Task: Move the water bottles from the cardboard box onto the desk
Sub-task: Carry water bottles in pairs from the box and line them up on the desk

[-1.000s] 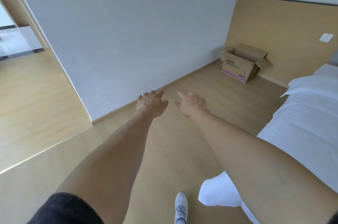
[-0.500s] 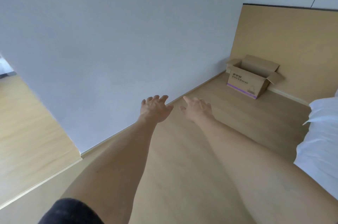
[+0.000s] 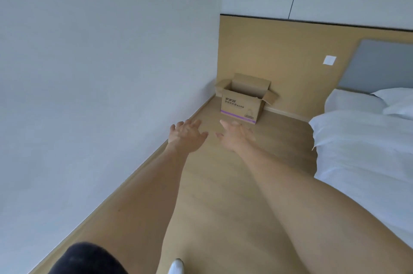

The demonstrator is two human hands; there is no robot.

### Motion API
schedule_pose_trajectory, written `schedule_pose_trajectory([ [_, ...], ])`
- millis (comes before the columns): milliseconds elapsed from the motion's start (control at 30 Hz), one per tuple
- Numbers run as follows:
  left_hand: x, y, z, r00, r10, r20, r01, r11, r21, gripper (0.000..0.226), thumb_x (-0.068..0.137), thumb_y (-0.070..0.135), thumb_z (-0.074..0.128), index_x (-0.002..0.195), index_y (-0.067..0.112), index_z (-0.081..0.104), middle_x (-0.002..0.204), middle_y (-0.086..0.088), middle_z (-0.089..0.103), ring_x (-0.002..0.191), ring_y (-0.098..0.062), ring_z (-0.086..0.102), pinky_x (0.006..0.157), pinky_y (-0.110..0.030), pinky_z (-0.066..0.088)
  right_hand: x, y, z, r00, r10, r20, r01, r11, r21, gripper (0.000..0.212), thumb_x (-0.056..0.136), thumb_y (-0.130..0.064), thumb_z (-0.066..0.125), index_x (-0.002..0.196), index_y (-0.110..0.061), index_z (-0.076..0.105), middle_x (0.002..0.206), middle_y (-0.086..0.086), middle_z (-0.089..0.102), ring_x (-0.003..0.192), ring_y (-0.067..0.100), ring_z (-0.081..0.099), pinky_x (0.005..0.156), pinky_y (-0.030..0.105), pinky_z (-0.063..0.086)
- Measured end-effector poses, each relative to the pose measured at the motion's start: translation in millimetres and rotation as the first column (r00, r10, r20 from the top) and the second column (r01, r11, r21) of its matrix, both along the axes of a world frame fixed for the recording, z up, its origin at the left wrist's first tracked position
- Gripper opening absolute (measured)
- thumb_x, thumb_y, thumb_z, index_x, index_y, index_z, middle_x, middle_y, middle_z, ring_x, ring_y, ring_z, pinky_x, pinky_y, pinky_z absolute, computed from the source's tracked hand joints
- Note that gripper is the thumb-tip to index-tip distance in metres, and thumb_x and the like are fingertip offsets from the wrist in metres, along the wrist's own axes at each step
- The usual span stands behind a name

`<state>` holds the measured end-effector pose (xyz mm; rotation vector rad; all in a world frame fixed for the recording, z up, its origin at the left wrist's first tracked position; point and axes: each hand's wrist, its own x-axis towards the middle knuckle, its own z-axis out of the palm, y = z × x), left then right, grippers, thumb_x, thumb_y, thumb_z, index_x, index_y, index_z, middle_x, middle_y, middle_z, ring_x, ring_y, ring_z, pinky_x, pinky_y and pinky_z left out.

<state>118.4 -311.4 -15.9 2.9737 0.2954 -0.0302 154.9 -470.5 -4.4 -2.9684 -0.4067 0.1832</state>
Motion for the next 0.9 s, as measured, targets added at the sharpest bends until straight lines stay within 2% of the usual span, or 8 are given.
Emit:
schedule_pose_trajectory([
  [100, 70, 18, 4, 0.997, -0.075, 0.004, 0.075, 0.997, 0.011, 0.055, 0.099, 0.056, 0.036, 0.147, 0.028, 0.039, 0.144, -0.004, 0.048, 0.135, -0.027, 0.041, 0.11, -0.041, 0.03, 54, 8, 5, 0.997, -0.08, 0.021, 0.08, 0.997, -0.01, 0.055, 0.1, -0.054, 0.039, 0.15, -0.032, 0.036, 0.149, 0.007, 0.046, 0.136, 0.028, 0.045, 0.105, 0.042, 0.037],
  [200, 141, 39, 15, 0.99, -0.139, 0.028, 0.139, 0.99, 0.008, 0.052, 0.099, 0.054, 0.037, 0.142, 0.025, 0.045, 0.137, -0.005, 0.052, 0.131, -0.028, 0.044, 0.107, -0.041, 0.032, 107, 21, 13, 0.988, -0.151, 0.04, 0.151, 0.988, -0.016, 0.049, 0.1, -0.051, 0.041, 0.143, -0.029, 0.043, 0.14, 0.01, 0.052, 0.129, 0.031, 0.049, 0.1, 0.042, 0.038],
  [267, 181, 47, 22, 0.984, -0.172, 0.041, 0.172, 0.985, 0.0, 0.049, 0.099, 0.052, 0.037, 0.139, 0.025, 0.046, 0.135, -0.006, 0.053, 0.129, -0.029, 0.046, 0.105, -0.041, 0.033, 136, 27, 17, 0.98, -0.195, 0.049, 0.196, 0.981, -0.013, 0.049, 0.1, -0.052, 0.039, 0.145, -0.031, 0.04, 0.14, 0.012, 0.051, 0.128, 0.032, 0.049, 0.099, 0.043, 0.037],
  [367, 236, 49, 26, 0.973, -0.231, 0.019, 0.232, 0.972, -0.038, 0.05, 0.098, 0.05, 0.038, 0.143, 0.03, 0.042, 0.142, -0.005, 0.049, 0.134, -0.029, 0.042, 0.109, -0.042, 0.03, 180, 33, 20, 0.969, -0.24, 0.054, 0.24, 0.971, 0.0, 0.052, 0.1, -0.052, 0.037, 0.148, -0.033, 0.036, 0.144, 0.014, 0.046, 0.127, 0.033, 0.048, 0.101, 0.045, 0.036],
  [500, 296, 46, 21, 0.956, -0.291, 0.027, 0.291, 0.956, -0.033, 0.052, 0.099, 0.049, 0.038, 0.148, 0.033, 0.039, 0.146, -0.003, 0.047, 0.135, -0.028, 0.041, 0.111, -0.043, 0.029, 237, 36, 16, 0.952, -0.302, 0.036, 0.302, 0.953, 0.011, 0.05, 0.099, -0.05, 0.036, 0.146, -0.031, 0.039, 0.138, 0.01, 0.05, 0.124, 0.031, 0.048, 0.1, 0.043, 0.036],
  [633, 367, 48, 11, 0.947, -0.319, 0.025, 0.32, 0.947, -0.031, 0.056, 0.099, 0.051, 0.038, 0.151, 0.031, 0.037, 0.149, -0.004, 0.046, 0.137, -0.028, 0.04, 0.112, -0.044, 0.029, 306, 39, 3, 0.946, -0.325, 0.011, 0.324, 0.945, 0.046, 0.047, 0.099, -0.048, 0.037, 0.142, -0.029, 0.042, 0.134, 0.01, 0.052, 0.124, 0.031, 0.048, 0.099, 0.043, 0.036],
  [767, 447, 53, 2, 0.95, -0.313, 0.005, 0.313, 0.95, -0.012, 0.052, 0.097, 0.05, 0.038, 0.144, 0.03, 0.043, 0.141, -0.004, 0.052, 0.131, -0.03, 0.046, 0.107, -0.045, 0.034, 386, 42, -12, 0.944, -0.33, -0.016, 0.33, 0.941, 0.075, 0.048, 0.1, -0.049, 0.038, 0.144, -0.03, 0.041, 0.133, 0.011, 0.053, 0.125, 0.032, 0.048, 0.101, 0.044, 0.036],
  [900, 551, 61, 0, 0.966, -0.259, 0.005, 0.259, 0.966, -0.024, 0.052, 0.096, 0.048, 0.039, 0.144, 0.03, 0.042, 0.14, -0.006, 0.052, 0.132, -0.03, 0.044, 0.105, -0.044, 0.032, 499, 45, -18, 0.955, -0.295, -0.037, 0.297, 0.947, 0.121, 0.049, 0.098, -0.047, 0.038, 0.145, -0.032, 0.041, 0.137, 0.01, 0.054, 0.129, 0.032, 0.047, 0.104, 0.045, 0.035],
])
